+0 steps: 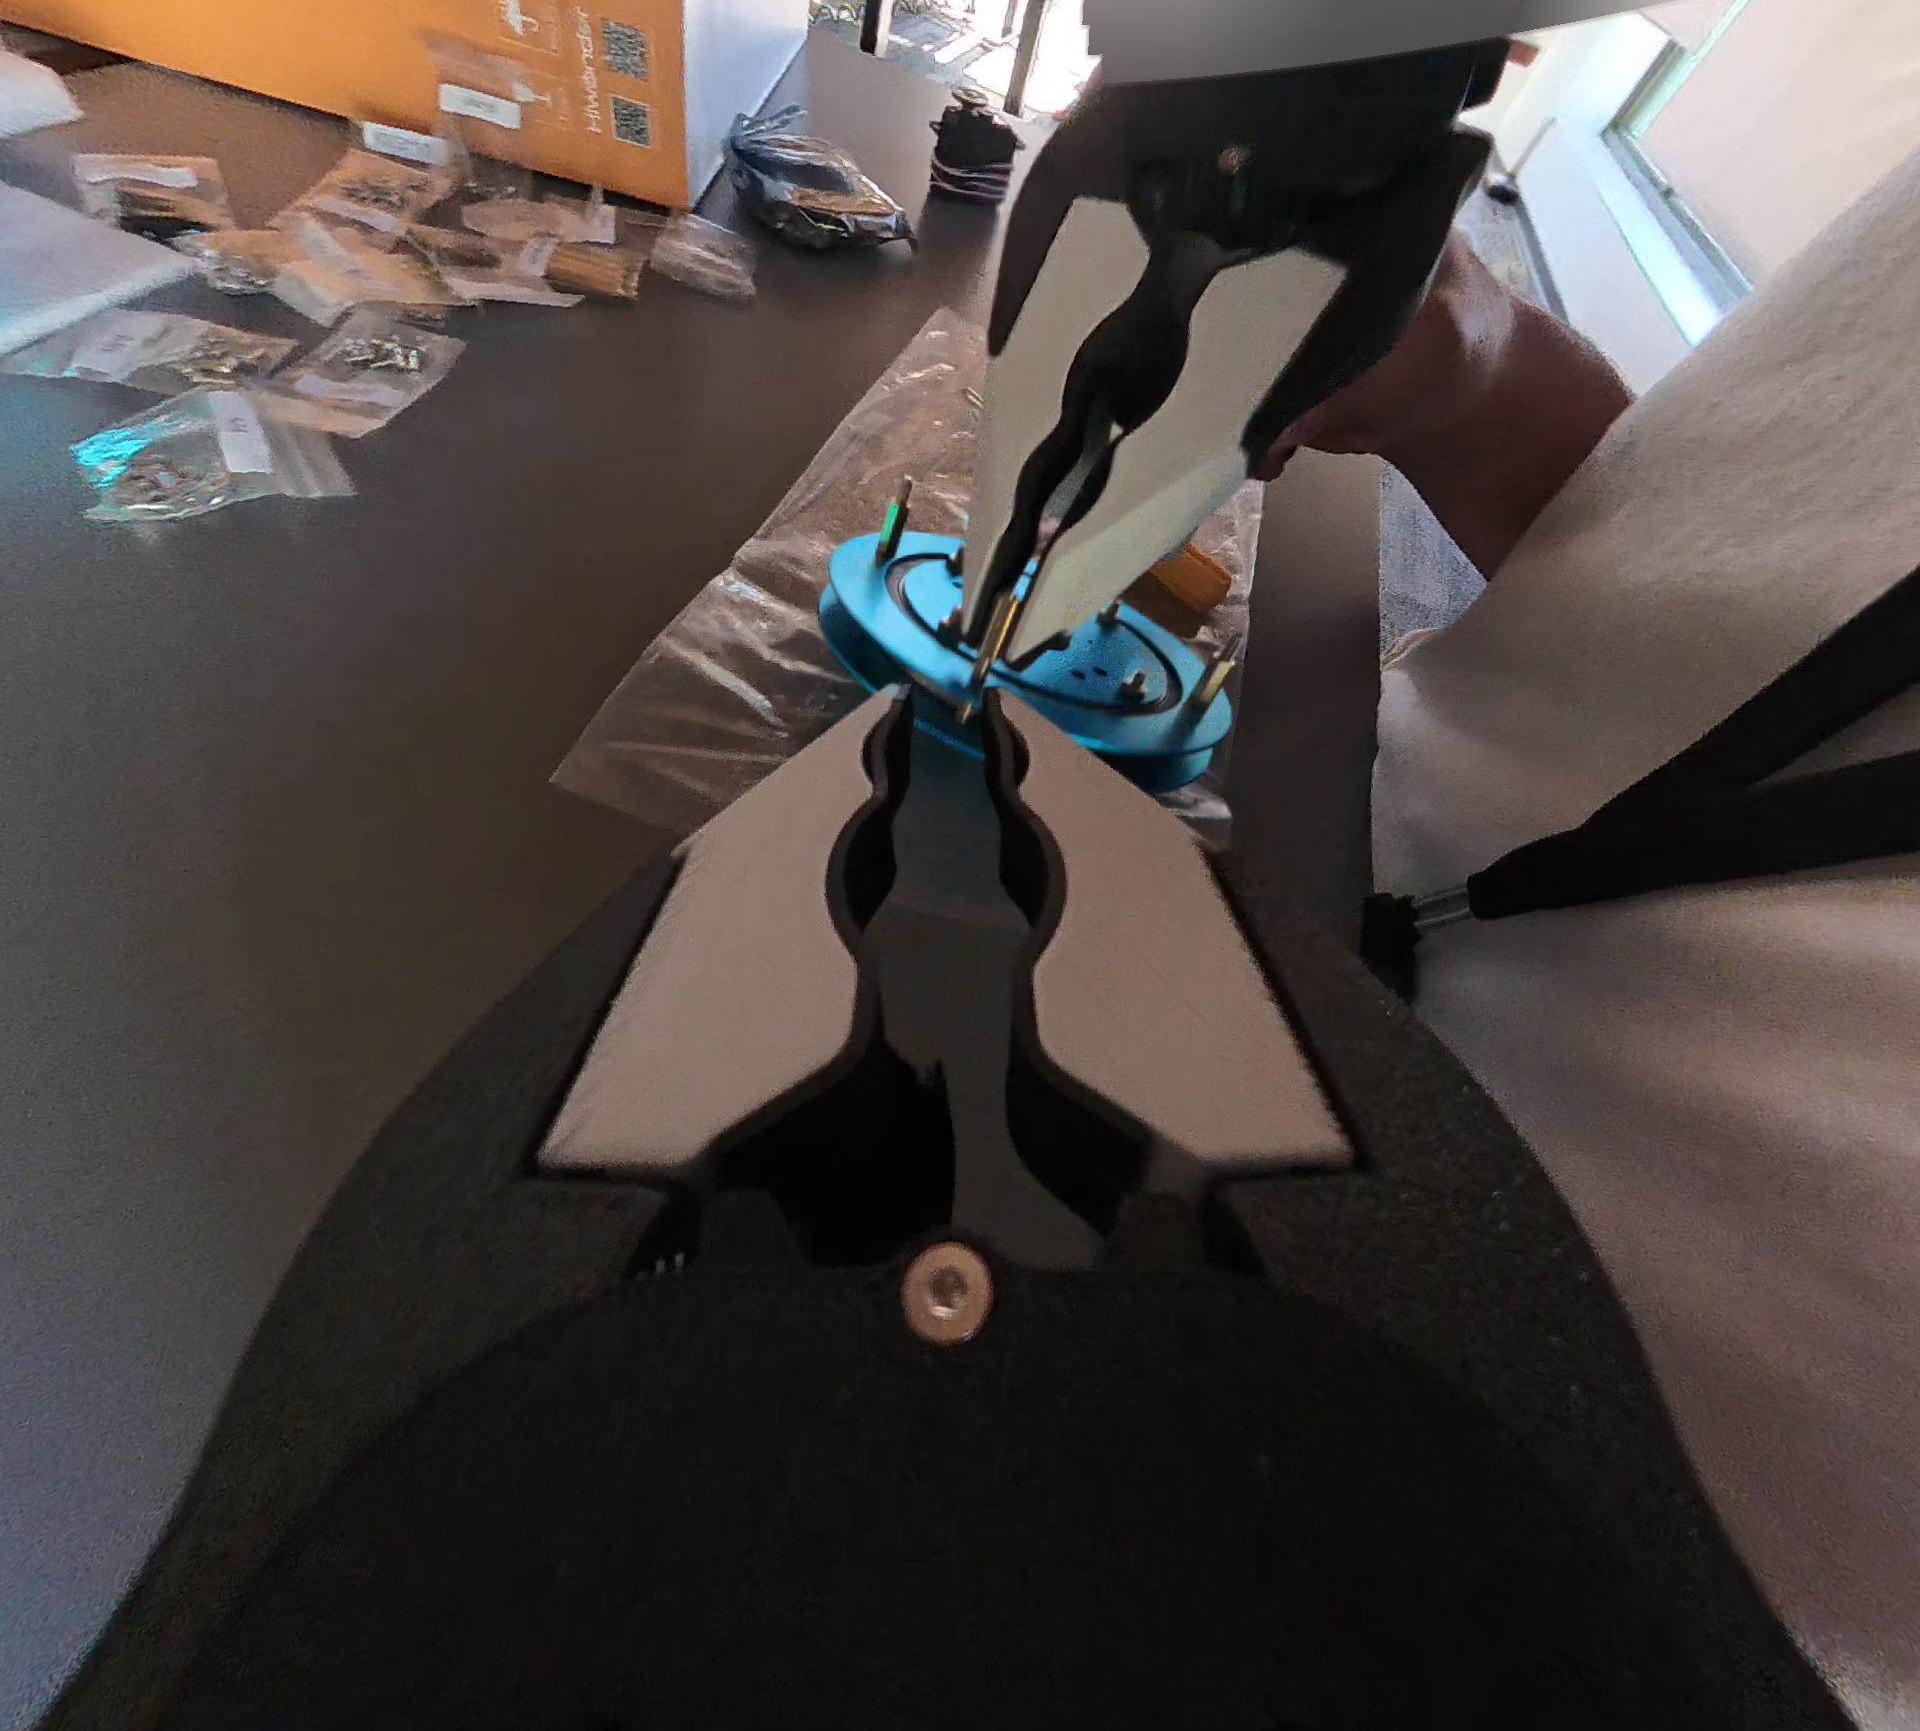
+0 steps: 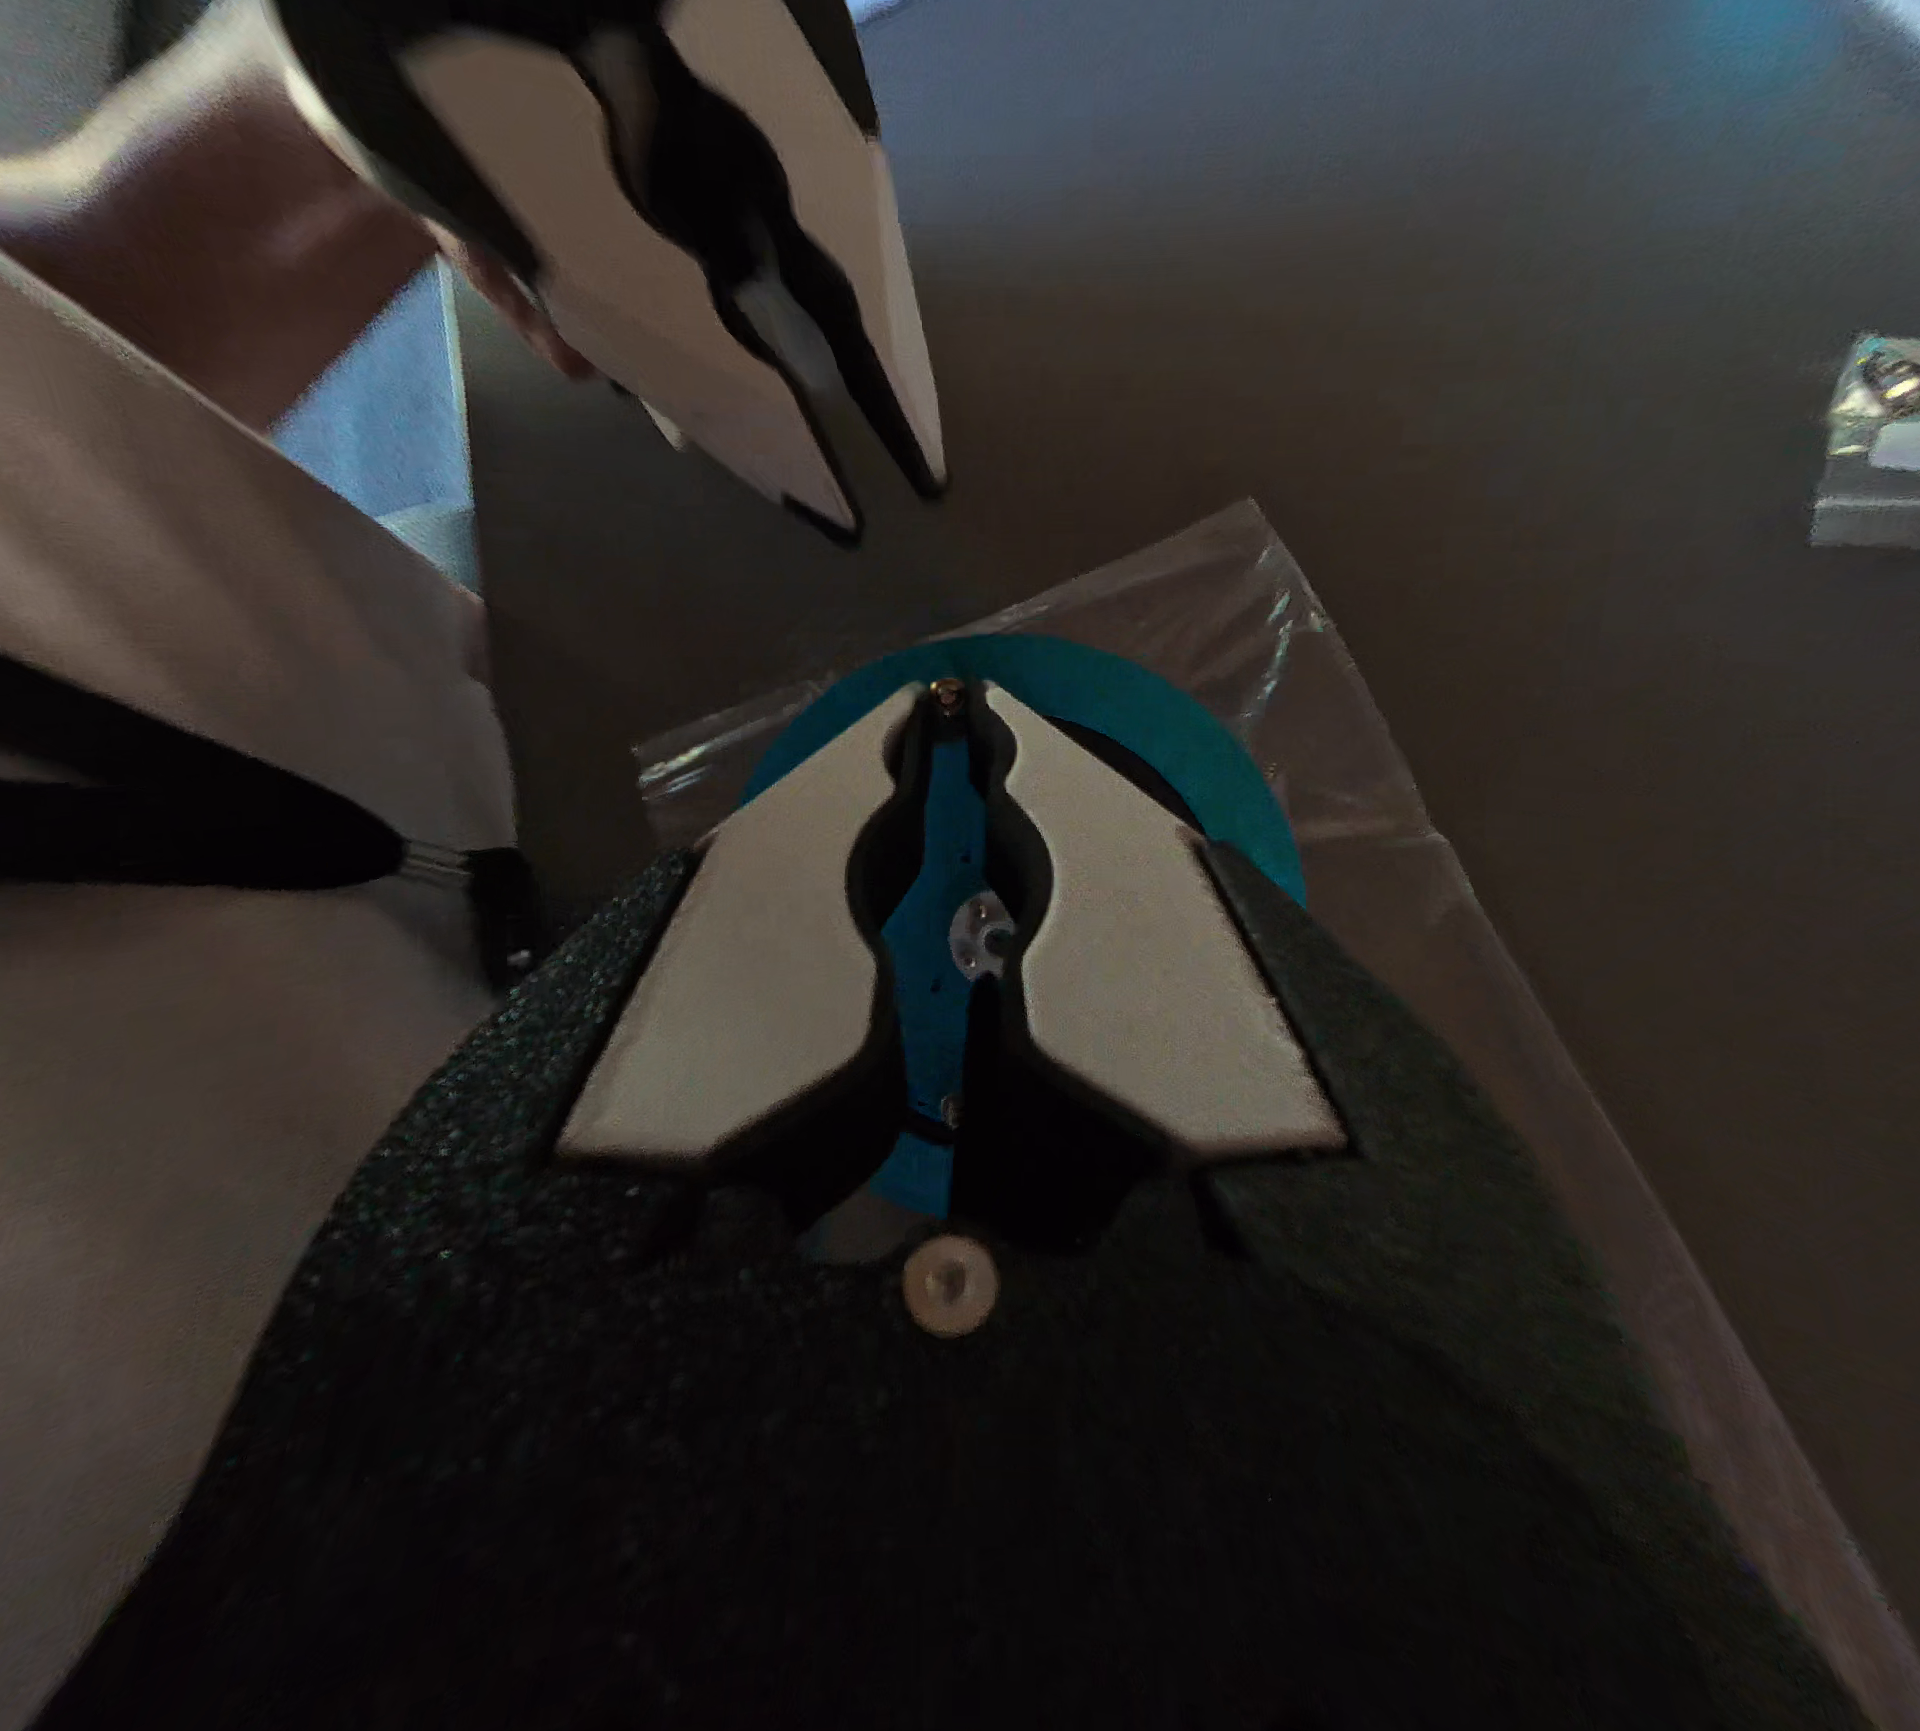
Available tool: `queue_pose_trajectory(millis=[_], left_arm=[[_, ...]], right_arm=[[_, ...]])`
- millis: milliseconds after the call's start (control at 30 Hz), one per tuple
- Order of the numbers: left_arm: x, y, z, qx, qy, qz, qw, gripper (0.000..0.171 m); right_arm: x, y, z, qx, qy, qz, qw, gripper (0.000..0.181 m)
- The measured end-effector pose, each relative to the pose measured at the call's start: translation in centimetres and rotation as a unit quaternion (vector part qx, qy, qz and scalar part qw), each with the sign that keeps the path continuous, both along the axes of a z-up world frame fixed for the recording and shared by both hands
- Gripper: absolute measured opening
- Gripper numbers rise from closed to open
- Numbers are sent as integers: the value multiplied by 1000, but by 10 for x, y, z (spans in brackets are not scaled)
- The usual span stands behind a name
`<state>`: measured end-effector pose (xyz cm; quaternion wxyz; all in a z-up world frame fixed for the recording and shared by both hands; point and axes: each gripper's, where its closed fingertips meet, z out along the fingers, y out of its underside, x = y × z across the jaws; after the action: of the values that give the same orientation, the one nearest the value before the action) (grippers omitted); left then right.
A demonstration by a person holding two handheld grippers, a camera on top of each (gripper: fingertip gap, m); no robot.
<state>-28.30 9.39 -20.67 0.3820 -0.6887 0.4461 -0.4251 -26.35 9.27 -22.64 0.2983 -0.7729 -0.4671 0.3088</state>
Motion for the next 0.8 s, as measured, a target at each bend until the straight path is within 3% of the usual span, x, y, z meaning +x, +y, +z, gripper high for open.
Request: queue_pose_trajectory(millis=[100,233,400,600,800], left_arm=[[-6,-2,-4,20,18,-4,1000,17],[-7,-1,-28,76,95,-39,992,26],[1,-11,-34,79,92,-115,986,32],[7,-5,-30,105,77,-124,984,40],[15,-7,-35,133,97,-136,977,43]], right_arm=[[-14,-4,-14,-22,-32,22,999,4],[-19,-9,-22,-30,-51,56,997,4],[-18,-18,-22,-23,-42,105,993,8],[-14,-23,-10,46,7,162,986,50],[-23,-33,-15,-4,2,215,977,53]])
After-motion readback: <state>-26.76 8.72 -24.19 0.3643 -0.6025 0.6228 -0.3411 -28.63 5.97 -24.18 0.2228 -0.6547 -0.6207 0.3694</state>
